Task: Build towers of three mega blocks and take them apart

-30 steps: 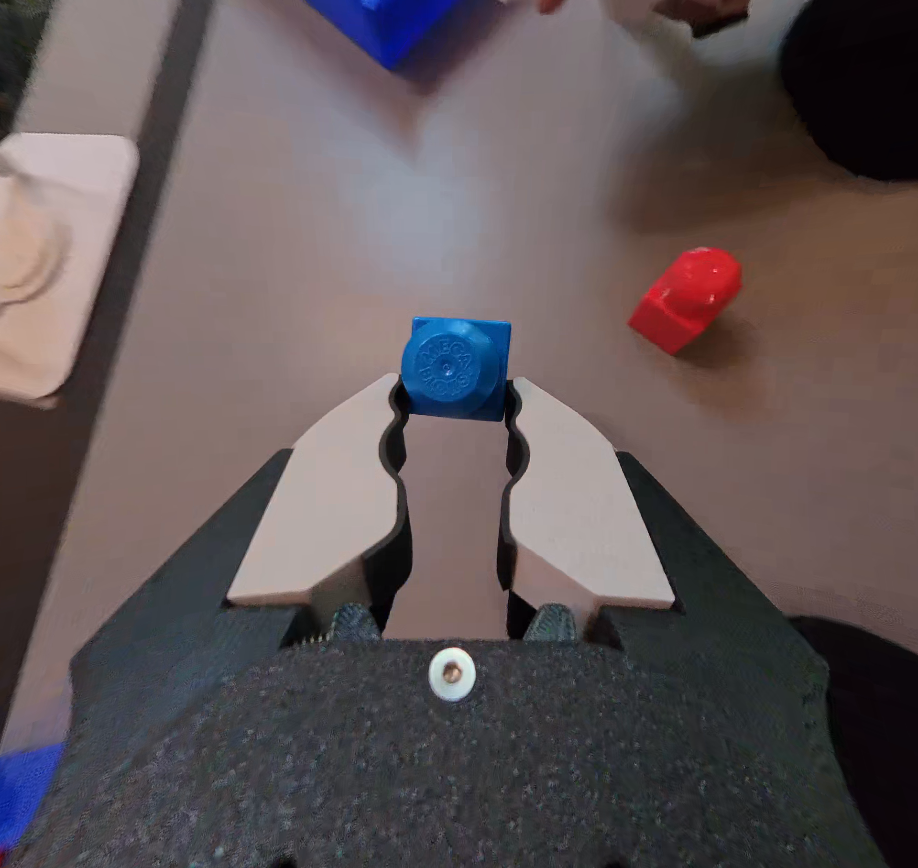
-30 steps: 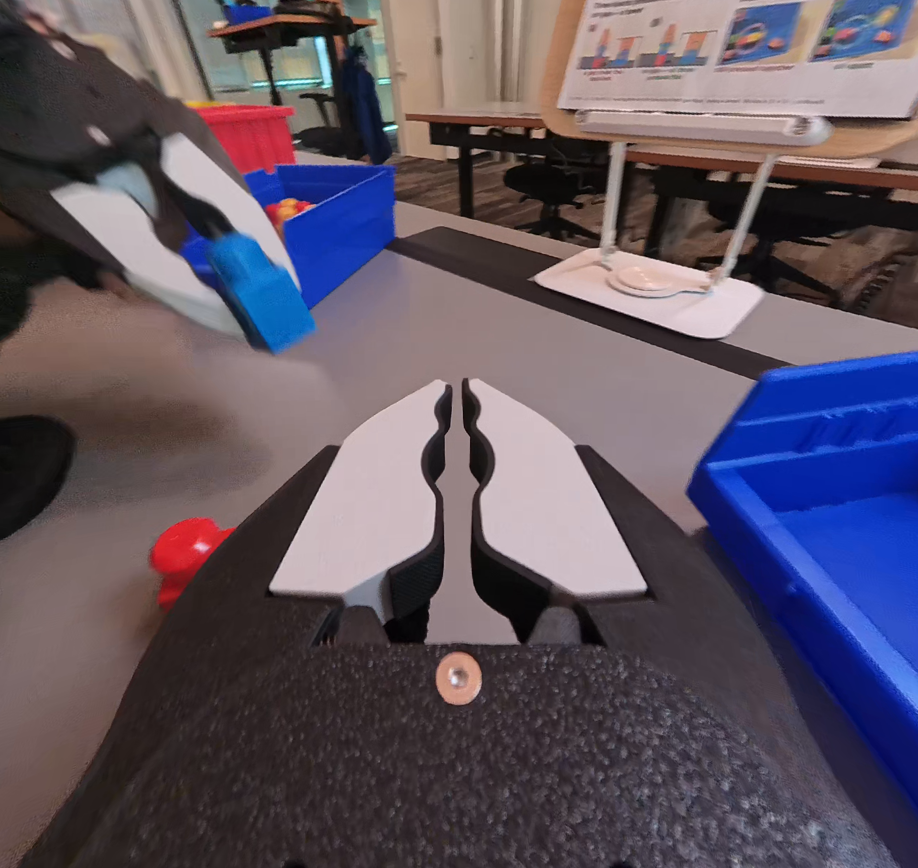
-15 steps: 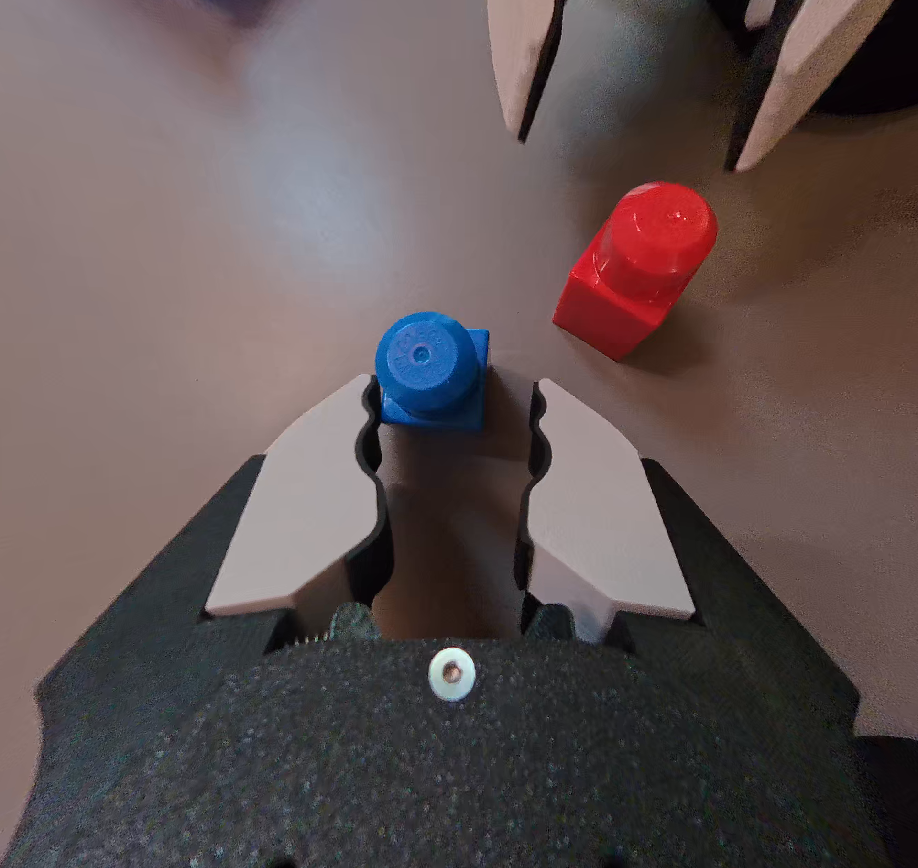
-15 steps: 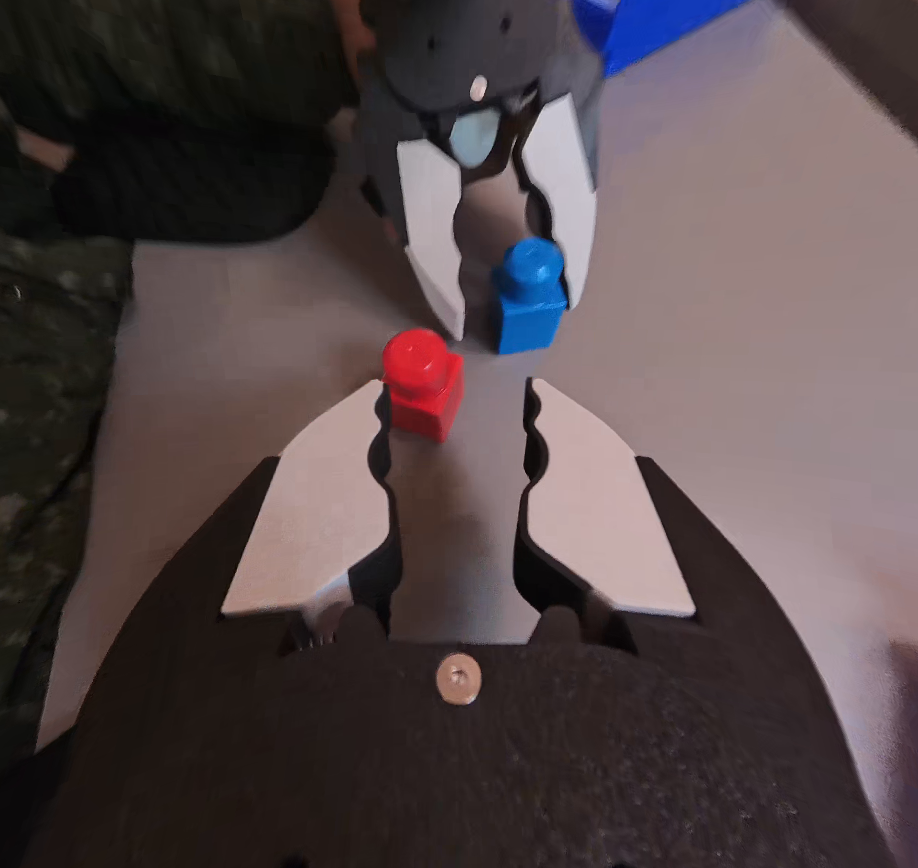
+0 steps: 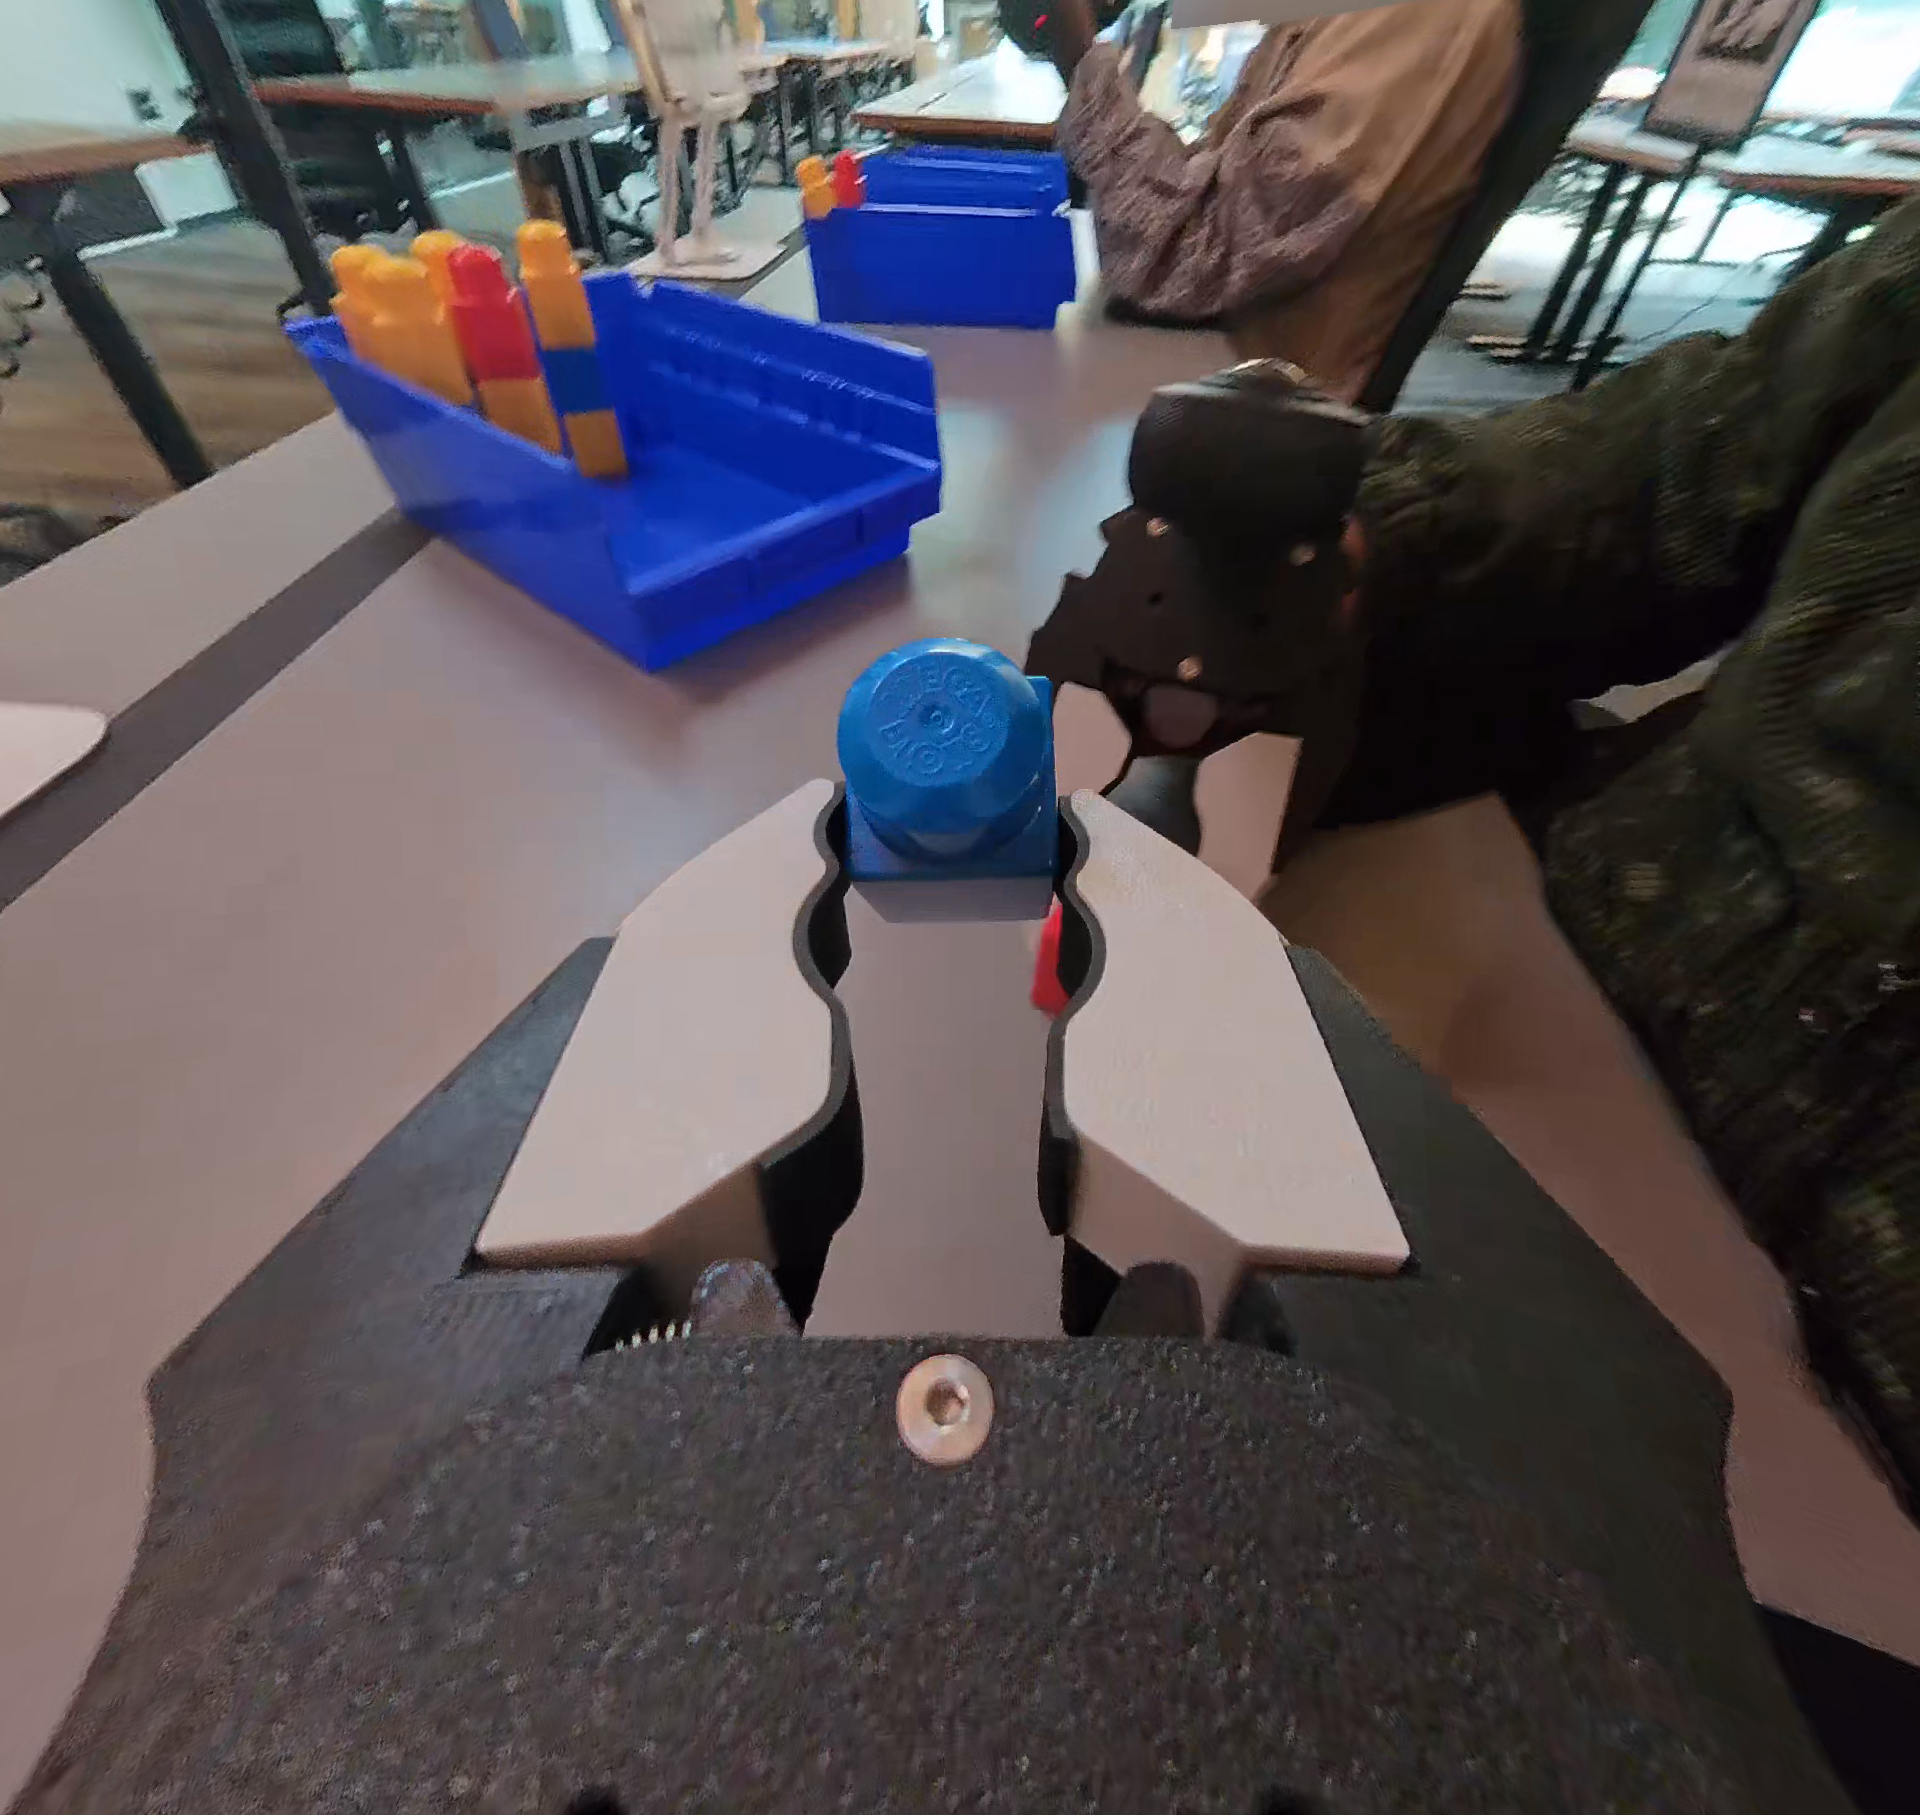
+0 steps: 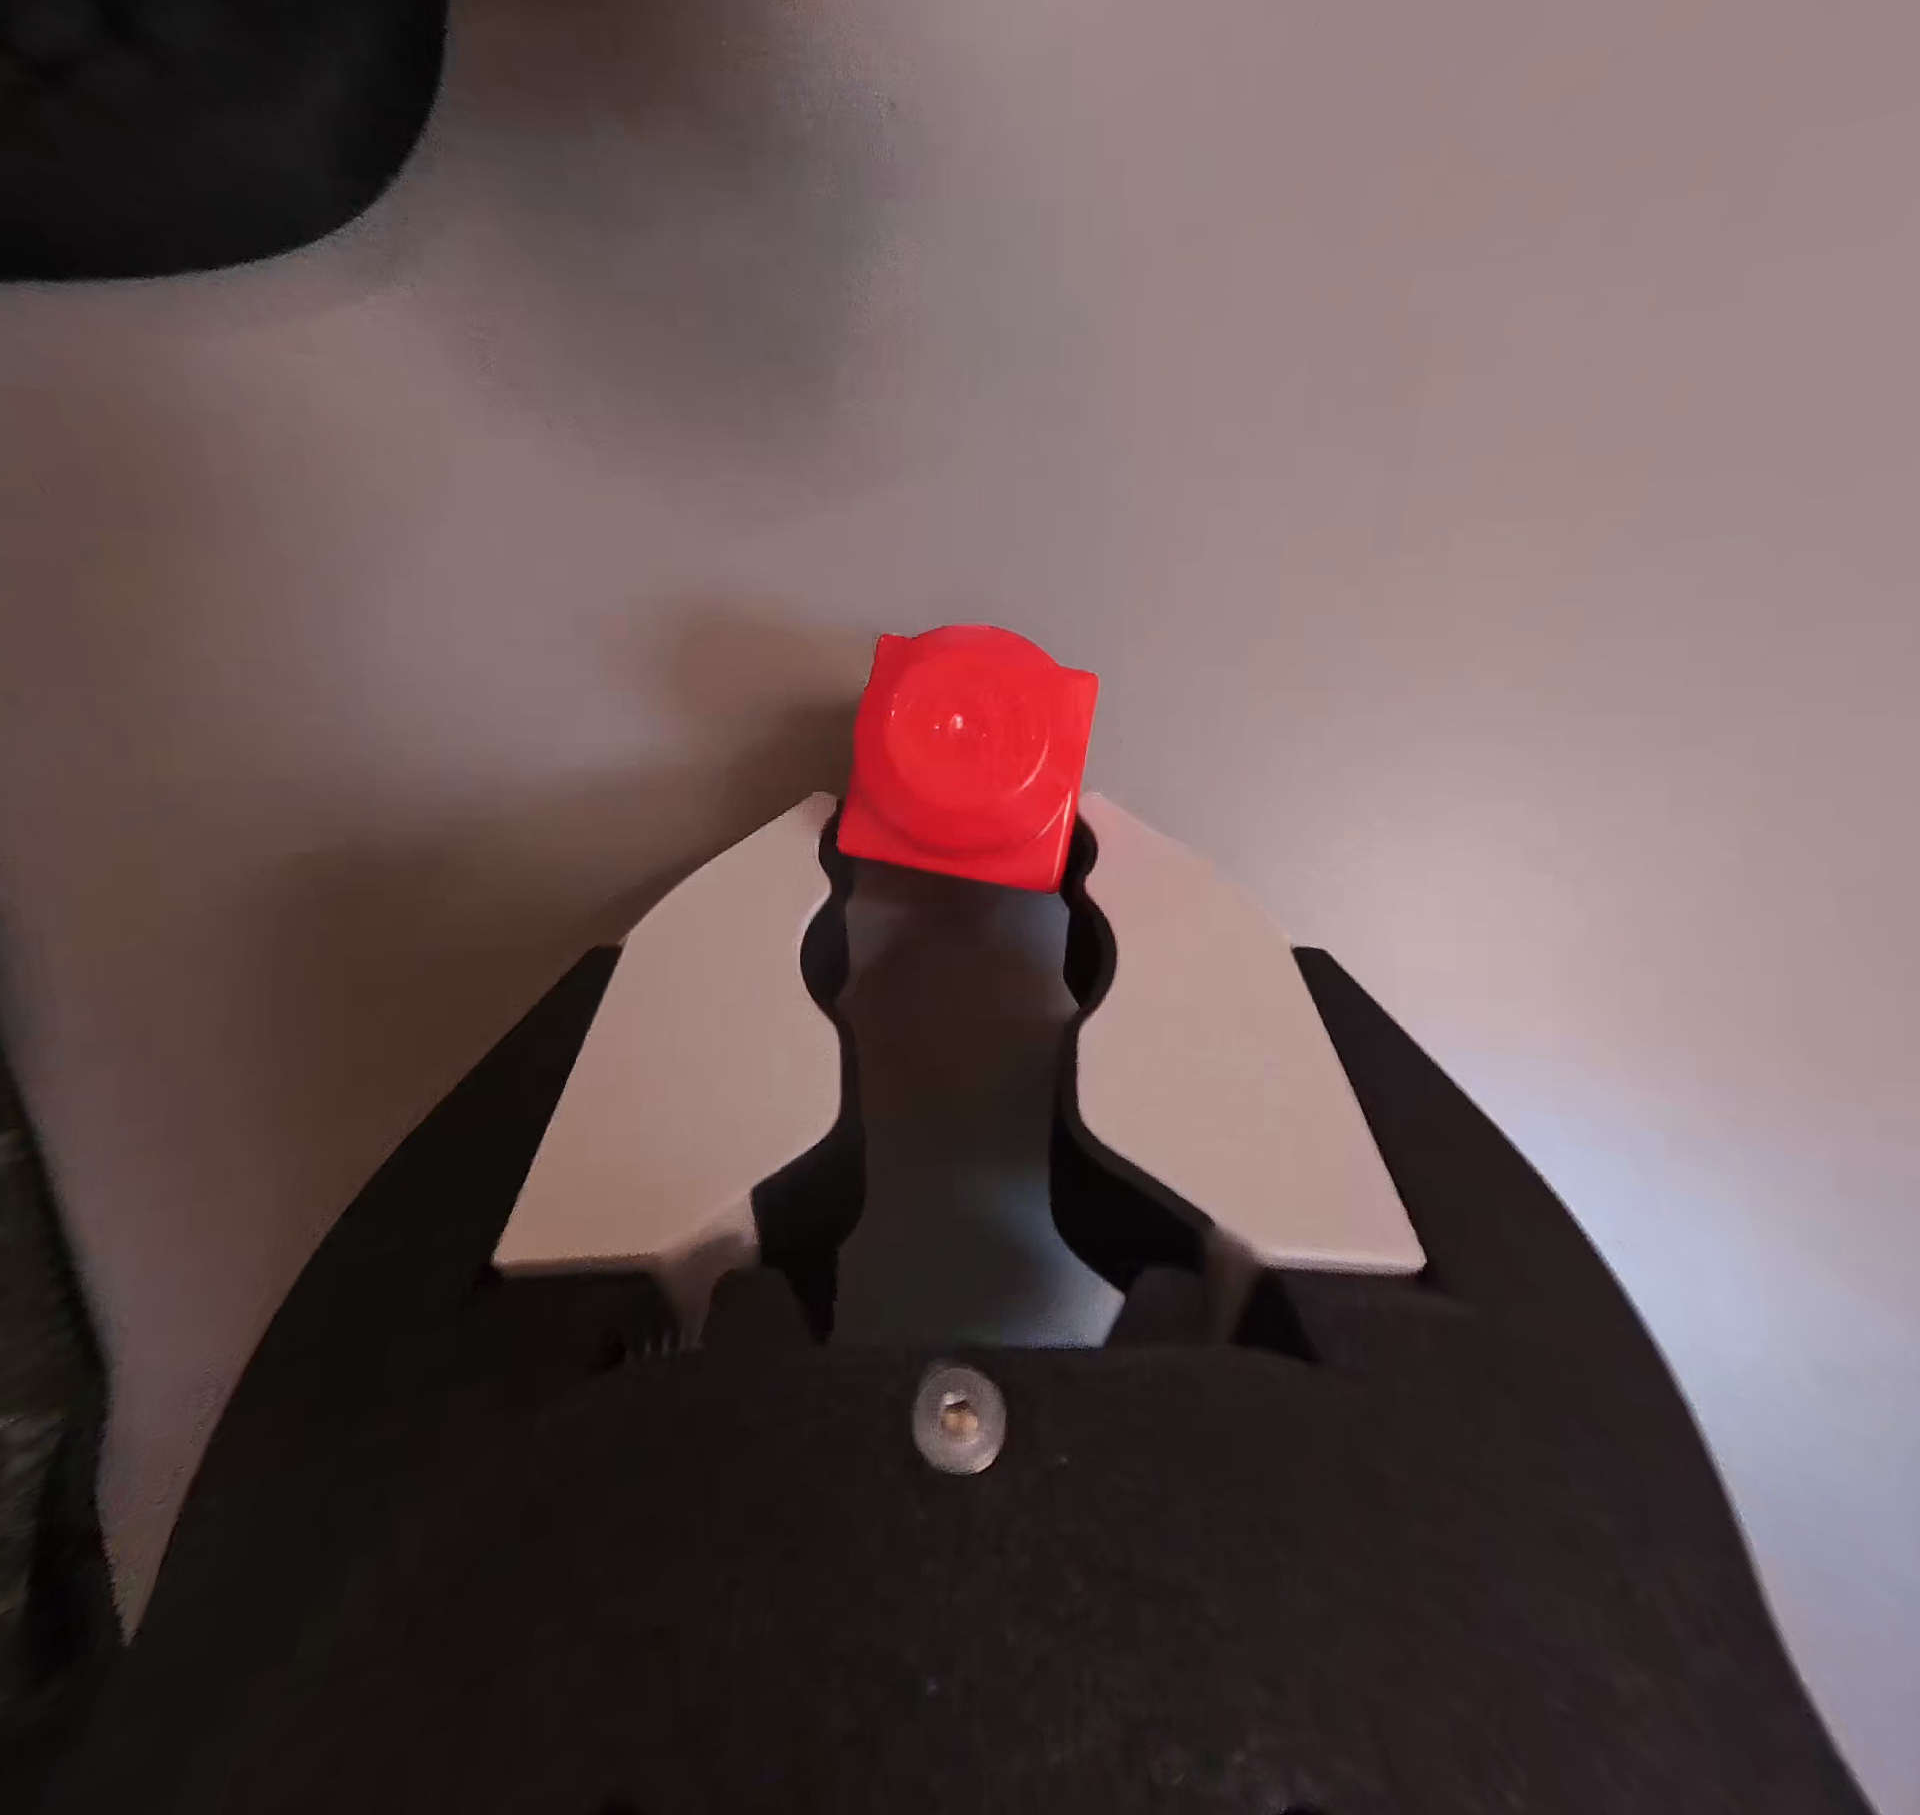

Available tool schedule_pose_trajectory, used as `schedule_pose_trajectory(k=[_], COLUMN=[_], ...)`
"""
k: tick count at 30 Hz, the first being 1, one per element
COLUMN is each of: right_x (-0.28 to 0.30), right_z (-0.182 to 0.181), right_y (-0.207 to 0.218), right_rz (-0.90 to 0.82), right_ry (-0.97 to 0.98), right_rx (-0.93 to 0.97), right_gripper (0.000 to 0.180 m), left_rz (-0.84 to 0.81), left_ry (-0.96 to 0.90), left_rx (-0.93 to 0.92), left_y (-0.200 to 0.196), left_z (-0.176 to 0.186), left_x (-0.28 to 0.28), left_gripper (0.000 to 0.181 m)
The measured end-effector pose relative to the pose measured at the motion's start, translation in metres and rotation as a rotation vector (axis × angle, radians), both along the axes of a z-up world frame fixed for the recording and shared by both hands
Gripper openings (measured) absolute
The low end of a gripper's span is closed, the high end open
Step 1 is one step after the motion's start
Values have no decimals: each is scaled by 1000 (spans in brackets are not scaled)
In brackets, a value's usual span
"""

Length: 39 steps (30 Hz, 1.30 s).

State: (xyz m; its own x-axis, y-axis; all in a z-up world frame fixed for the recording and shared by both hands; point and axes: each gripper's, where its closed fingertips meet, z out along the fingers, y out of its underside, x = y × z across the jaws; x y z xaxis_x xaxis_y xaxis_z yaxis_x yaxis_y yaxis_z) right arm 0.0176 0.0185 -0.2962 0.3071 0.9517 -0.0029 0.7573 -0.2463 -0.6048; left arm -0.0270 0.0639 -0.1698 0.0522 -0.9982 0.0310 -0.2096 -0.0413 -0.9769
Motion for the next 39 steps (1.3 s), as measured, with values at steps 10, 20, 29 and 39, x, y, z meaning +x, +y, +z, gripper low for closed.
schedule_pose_trajectory(k=[10, 20, 29, 39], right_x=[-16, -27, -32, -29], right_z=[14, 2, 0, 4], right_y=[-10, -26, -34, -26], right_rz=[89, 164, 174, 138], right_ry=[58, -46, -27, 40], right_rx=[24, 73, -2, -22], right_gripper=[38, 37, 37, 37], left_rz=[-205, -261, -257, -258], left_ry=[250, 605, 687, 371], left_rx=[74, 177, 148, 123], left_y=[-56, -74, -78, -73], left_z=[-36, -80, -83, -53], left_x=[26, 17, 14, 27], left_gripper=[37, 37, 37, 48])
